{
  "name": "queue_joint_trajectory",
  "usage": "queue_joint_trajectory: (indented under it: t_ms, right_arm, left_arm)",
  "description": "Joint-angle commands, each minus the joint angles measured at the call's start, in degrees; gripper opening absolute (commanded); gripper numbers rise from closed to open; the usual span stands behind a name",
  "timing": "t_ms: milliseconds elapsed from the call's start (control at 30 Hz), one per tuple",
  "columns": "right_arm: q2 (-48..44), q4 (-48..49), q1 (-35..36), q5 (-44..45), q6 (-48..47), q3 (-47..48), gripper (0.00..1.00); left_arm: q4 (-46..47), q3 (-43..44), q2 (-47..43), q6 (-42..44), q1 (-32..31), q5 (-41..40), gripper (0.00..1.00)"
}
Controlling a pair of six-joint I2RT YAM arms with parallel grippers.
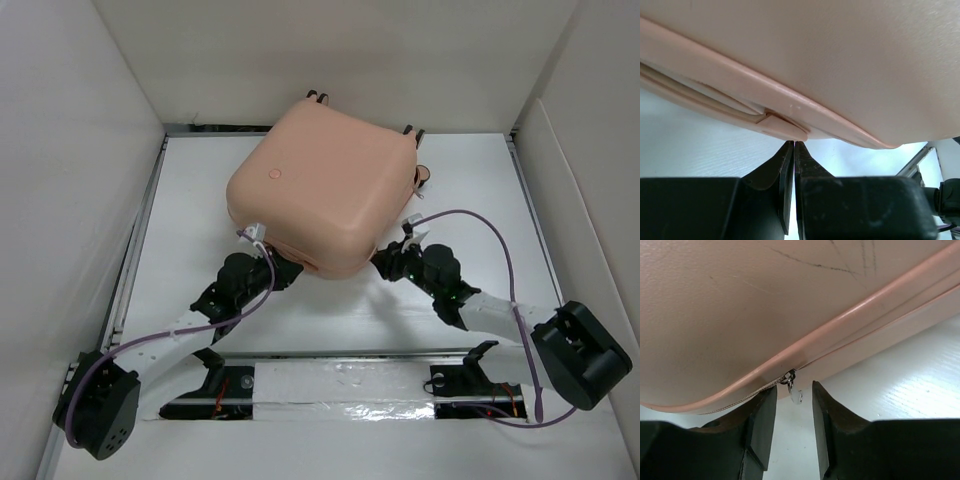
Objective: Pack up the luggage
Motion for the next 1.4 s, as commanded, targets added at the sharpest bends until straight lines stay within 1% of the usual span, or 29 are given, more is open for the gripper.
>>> queue_joint_trajectory:
  t_ms: [0, 67, 100, 167, 200, 267, 300, 333, 367, 400, 467, 567, 600, 633, 667, 733, 767, 800, 867, 900, 967, 1000, 1033, 1133, 1167, 1267, 1367]
  right_arm:
    - [0.8, 5.5, 0.4, -1.0, -2.8, 3.6, 0.36]
    - [0.8, 6.6, 0.4, -0.1, -2.5, 3.3, 0.34]
    - [1.0, 7.0, 0.4, 0.2, -2.5, 3.3, 0.29]
    - [1.7, 7.7, 0.4, 0.3, -2.7, 3.6, 0.27]
    - [2.0, 8.1, 0.4, 0.6, -2.8, 3.8, 0.23]
    - [3.2, 10.4, 0.4, 1.2, -2.5, 3.7, 0.16]
    - [3.4, 11.2, 0.4, 1.0, -2.2, 3.6, 0.11]
    - [4.2, 11.8, 0.4, 0.4, -2.0, 3.6, 0.07]
    - [4.6, 13.2, 0.9, 0.4, -1.8, 3.4, 0.03]
    - [4.6, 13.5, 1.5, 0.7, -1.7, 3.2, 0.00]
    - [3.5, 13.1, 3.1, 3.0, -1.1, 2.2, 0.00]
    - [0.8, 10.1, 5.4, 5.8, 0.5, 0.9, 0.00]
    - [0.1, 8.7, 6.2, 6.4, 0.9, 0.5, 0.00]
    - [-0.5, 6.8, 7.2, 7.7, 1.1, 0.5, 0.00]
    - [-1.1, 3.1, 9.2, 8.4, 2.0, 0.6, 0.00]
    - [-3.0, -0.2, 11.8, 10.9, 3.8, 0.4, 0.00]
    - [-3.6, -3.7, 13.1, 11.7, 4.5, 0.4, 0.00]
    - [-4.6, -5.6, 15.5, 12.5, 5.1, 0.4, 0.00]
    - [-5.6, -9.9, 18.1, 13.4, 6.7, 0.4, 0.00]
    - [-5.9, -11.1, 20.9, 13.6, 7.2, 0.5, 0.00]
    - [-6.4, -13.6, 24.0, 13.7, 9.1, 0.7, 0.00]
    - [-6.1, -14.3, 25.5, 13.7, 10.0, 1.2, 0.00]
    - [-5.3, -14.8, 28.9, 14.3, 10.5, 1.7, 0.00]
    - [-2.5, -15.0, 35.5, 15.4, 12.3, 4.9, 0.00]
    - [0.0, -15.0, 36.7, 15.6, 12.4, 7.4, 0.00]
    - [3.7, -14.8, 40.0, 18.3, 13.2, 11.7, 0.00]
    - [7.3, -11.4, 40.6, 20.3, 13.4, 16.4, 0.00]
  left_arm:
    - [0.7, 2.7, -0.5, 1.7, -0.4, 0.1, 0.03]
    - [0.9, 3.4, -0.1, 2.0, -0.4, 0.2, 0.03]
    - [0.8, 3.7, 0.5, 2.3, -0.4, 0.2, 0.03]
    - [1.5, 4.1, 1.0, 2.5, -0.4, 0.6, 0.03]
    - [2.1, 4.0, 1.5, 2.3, -0.4, 1.5, 0.03]
    - [3.3, 3.8, 1.7, 2.3, -1.5, 2.3, 0.02]
    - [3.4, 3.7, 1.6, 2.7, -2.5, 1.7, 0.02]
    - [3.5, 3.5, 1.4, 3.0, -3.8, 0.8, 0.02]
    - [3.5, 3.4, 1.2, 3.3, -7.3, -0.8, 0.02]
    - [3.4, 3.4, 1.0, 3.4, -9.1, -4.5, 0.03]
    - [3.4, 4.6, 1.3, 3.6, -12.1, -6.6, 0.03]
    - [3.9, 7.9, 3.9, 4.5, -12.1, -7.0, 0.03]
    - [4.4, 8.8, 5.4, 4.9, -12.1, -9.4, 0.03]
    - [5.1, 10.2, 6.3, 5.1, -12.1, -9.7, 0.03]
    - [6.6, 11.0, 7.2, 5.2, -12.1, -9.9, 0.03]
    - [7.5, 13.6, 9.7, 5.0, -12.1, -11.4, 0.03]
    - [8.5, 14.5, 10.6, 5.0, -12.1, -11.4, 0.03]
    - [9.0, 15.4, 11.7, 5.4, -11.4, -11.2, 0.03]
    - [9.5, 18.2, 14.9, 5.8, -11.4, -11.2, 0.03]
    - [10.0, 18.7, 16.8, 5.9, -11.4, -11.1, 0.03]
    - [11.3, 19.9, 18.3, 5.6, -11.4, -10.8, 0.03]
    - [11.6, 20.5, 19.7, 5.6, -11.4, -10.6, 0.03]
    - [11.5, 21.6, 20.2, 5.6, -11.4, -10.6, 0.03]
    - [12.4, 22.7, 21.2, 5.2, -11.4, -10.4, 0.03]
    - [12.5, 23.2, 21.4, 5.3, -12.1, -10.4, 0.03]
    - [10.7, 25.6, 23.4, 5.2, -12.6, -8.6, 0.03]
    - [11.2, 24.9, 23.7, 4.7, -12.6, -8.6, 0.03]
